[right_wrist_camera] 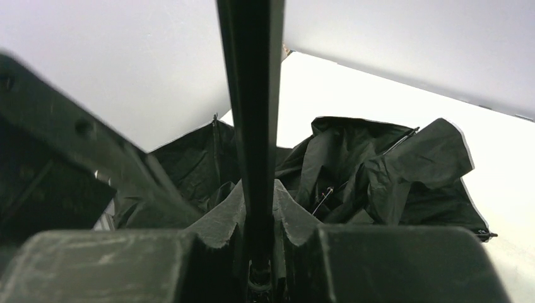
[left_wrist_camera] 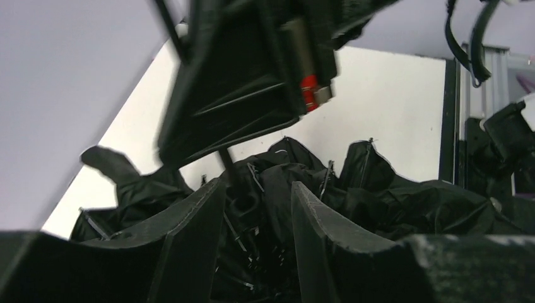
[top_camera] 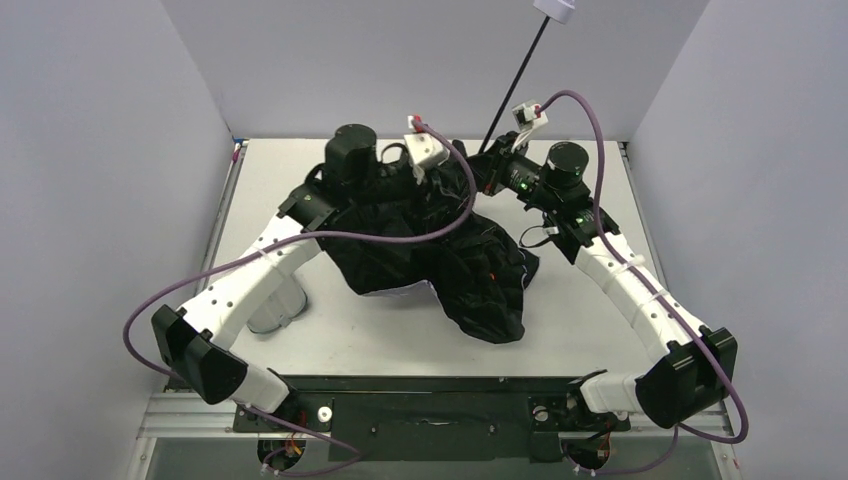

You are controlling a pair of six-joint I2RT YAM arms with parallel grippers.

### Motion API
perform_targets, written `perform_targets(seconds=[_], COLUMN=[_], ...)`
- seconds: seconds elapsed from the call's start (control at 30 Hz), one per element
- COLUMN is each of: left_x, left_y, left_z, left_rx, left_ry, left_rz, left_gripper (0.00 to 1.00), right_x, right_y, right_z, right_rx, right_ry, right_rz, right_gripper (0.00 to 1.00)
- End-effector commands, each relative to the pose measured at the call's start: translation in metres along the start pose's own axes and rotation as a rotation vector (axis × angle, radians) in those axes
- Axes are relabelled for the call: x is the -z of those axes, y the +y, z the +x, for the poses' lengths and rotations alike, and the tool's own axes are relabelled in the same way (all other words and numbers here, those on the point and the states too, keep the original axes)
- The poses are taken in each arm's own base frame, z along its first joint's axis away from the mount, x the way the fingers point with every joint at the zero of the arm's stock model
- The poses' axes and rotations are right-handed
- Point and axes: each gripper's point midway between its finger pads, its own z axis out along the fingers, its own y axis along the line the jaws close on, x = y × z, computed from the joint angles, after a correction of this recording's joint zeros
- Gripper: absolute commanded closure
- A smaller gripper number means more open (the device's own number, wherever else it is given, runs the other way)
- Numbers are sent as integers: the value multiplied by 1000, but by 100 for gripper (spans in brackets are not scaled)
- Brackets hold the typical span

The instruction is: Open the umbrella

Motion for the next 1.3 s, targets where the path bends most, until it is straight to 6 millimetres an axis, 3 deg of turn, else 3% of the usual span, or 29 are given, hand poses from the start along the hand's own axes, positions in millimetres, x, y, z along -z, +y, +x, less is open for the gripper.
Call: perform_targets(seconds=[0.0,0.27,0.57,0.63,0.77,0.8,0.93,1.07,1.27], left_x=[-19,-42,-44,-39,-17,-12,2,-8,-23], left_y=[-4,8,26,24,9,13,19,26,16], left_z=[4,15,61,58,23,10,-9,-5,-3], left_rx=[-196,-221,-210,-192,-135,-150,-153,-135,-130], left_ry=[38,106,236,210,27,-30,-94,-54,-51], left_rz=[-26,-95,-183,-171,-87,-98,-156,-168,-115], left_gripper=[61,68,82,84,84,84,83,83,83], right_x=[9,18,28,29,29,29,28,27,27], right_y=[32,47,57,55,46,44,40,41,41], right_z=[-48,-58,-72,-71,-64,-62,-58,-59,-61], right_rx=[79,82,71,77,93,92,101,86,71], right_ry=[-162,-194,-229,-225,-203,-197,-184,-191,-201], right_rz=[-61,-76,-82,-74,-34,-23,-4,-12,-10], right_gripper=[100,100,100,100,100,100,100,100,100])
